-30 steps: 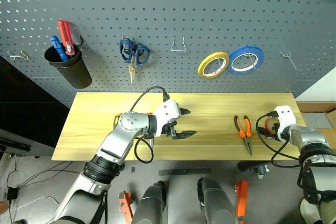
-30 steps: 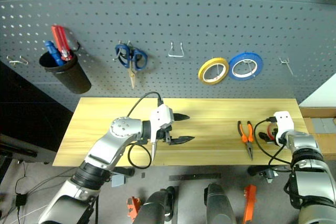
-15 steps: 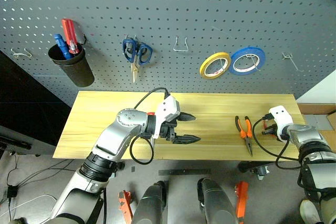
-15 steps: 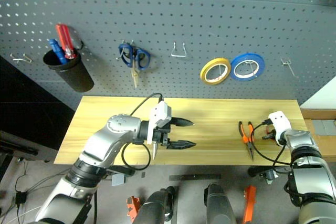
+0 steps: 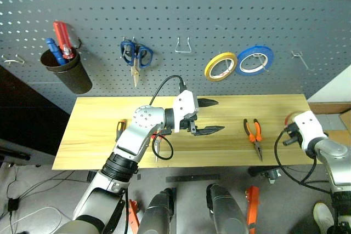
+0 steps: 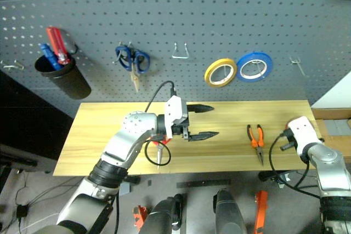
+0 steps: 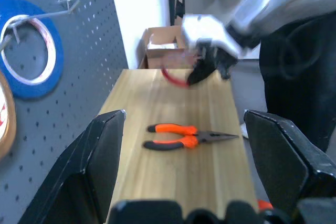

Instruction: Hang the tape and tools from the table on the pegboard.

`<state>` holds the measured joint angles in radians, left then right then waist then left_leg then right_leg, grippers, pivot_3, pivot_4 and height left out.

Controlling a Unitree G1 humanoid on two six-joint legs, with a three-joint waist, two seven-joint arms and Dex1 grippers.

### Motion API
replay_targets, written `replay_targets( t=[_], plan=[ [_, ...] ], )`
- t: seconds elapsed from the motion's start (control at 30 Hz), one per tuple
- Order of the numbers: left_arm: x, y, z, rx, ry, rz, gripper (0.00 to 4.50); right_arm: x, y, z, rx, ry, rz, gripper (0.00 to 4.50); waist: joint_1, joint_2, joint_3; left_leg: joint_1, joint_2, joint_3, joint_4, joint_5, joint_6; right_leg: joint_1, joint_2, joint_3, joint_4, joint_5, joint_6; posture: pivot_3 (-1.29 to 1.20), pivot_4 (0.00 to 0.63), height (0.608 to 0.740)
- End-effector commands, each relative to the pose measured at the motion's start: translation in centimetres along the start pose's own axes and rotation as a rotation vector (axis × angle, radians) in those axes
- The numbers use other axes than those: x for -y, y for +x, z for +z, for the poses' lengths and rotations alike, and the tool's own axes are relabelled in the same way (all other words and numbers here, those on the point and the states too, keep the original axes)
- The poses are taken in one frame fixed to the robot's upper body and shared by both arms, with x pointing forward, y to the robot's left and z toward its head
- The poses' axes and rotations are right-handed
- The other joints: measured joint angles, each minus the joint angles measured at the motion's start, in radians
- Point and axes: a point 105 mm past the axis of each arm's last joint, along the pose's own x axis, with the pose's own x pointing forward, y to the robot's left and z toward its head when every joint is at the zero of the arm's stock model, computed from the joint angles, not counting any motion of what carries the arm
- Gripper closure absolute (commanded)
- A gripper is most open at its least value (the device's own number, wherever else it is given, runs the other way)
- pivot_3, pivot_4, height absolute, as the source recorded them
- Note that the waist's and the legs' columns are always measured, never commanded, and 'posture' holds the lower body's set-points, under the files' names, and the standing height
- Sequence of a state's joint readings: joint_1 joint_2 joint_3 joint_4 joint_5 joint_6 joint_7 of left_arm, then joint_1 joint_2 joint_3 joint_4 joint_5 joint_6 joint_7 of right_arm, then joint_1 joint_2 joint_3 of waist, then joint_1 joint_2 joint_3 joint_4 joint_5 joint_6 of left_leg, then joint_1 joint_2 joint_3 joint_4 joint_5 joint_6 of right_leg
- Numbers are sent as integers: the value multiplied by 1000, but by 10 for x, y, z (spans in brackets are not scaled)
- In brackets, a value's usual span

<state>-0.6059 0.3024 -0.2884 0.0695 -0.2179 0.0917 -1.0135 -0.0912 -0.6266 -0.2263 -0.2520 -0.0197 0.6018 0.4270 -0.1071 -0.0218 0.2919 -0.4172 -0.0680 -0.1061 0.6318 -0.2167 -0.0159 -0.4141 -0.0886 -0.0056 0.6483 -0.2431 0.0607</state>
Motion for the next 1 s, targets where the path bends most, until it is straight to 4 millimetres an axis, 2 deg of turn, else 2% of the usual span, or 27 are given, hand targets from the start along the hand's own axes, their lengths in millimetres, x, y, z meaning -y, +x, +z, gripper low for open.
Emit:
replay_targets(
  t=[0.03, 0.1, 0.2, 0.33, 0.53, 0.7, 0.8, 1.0],
  plan=[
    [-4, 3, 8, 33, 46, 0, 625, -7, -24, 47, 156, -4, -88, 4476, -3, 0, 0, 0, 1, 0, 0, 0, 0, 0, 1, -1, 0, -1, 2, -269, 315, 740],
    [-7, 8, 11, 48, 58, -2, 625, -3, -26, 74, 247, 2, -130, 4476, -5, 0, 2, 0, 2, 0, 1, 0, 0, 0, 2, -1, 0, -1, 2, -280, 318, 740],
    [-12, 13, 14, 57, 79, 9, 625, 16, -19, 95, 303, 28, -183, 4476, -9, 2, 5, -1, 1, 2, 8, 1, 1, 1, 2, 1, 0, 3, 4, -292, 321, 740],
    [-15, 20, 16, 69, 87, 2, 625, 45, 4, 104, 323, 79, -203, 4476, -9, 1, 5, -1, 2, 1, 11, 1, 2, 3, 2, 0, -1, 5, 3, -282, 315, 740],
    [-20, 23, 16, 71, 101, 20, 625, 67, 37, 108, 353, 177, -198, 4476, -12, 2, 6, -2, 1, 3, 9, 0, 2, 2, 2, 0, -1, 8, -2, -276, 309, 740],
    [-21, 22, 14, 63, 105, 24, 625, 67, 47, 111, 396, 219, -165, 4476, -21, 2, 6, -2, 1, 6, 9, -1, 4, 1, 2, 1, -1, 8, -2, -272, 300, 740],
    [-26, 18, 11, 48, 115, 36, 625, 50, 45, 104, 385, 219, -114, 3868, -22, 2, 6, -3, 1, 6, 9, -1, 4, 1, 2, 1, -1, 8, -2, -270, 292, 740],
    [-33, 0, -7, -37, 141, 49, 625, 14, 29, 86, 312, 200, -63, 1769, -25, 3, 6, -4, 1, 4, 11, -1, 4, 0, 2, 2, 0, 8, -1, -281, 287, 740]
  ],
)
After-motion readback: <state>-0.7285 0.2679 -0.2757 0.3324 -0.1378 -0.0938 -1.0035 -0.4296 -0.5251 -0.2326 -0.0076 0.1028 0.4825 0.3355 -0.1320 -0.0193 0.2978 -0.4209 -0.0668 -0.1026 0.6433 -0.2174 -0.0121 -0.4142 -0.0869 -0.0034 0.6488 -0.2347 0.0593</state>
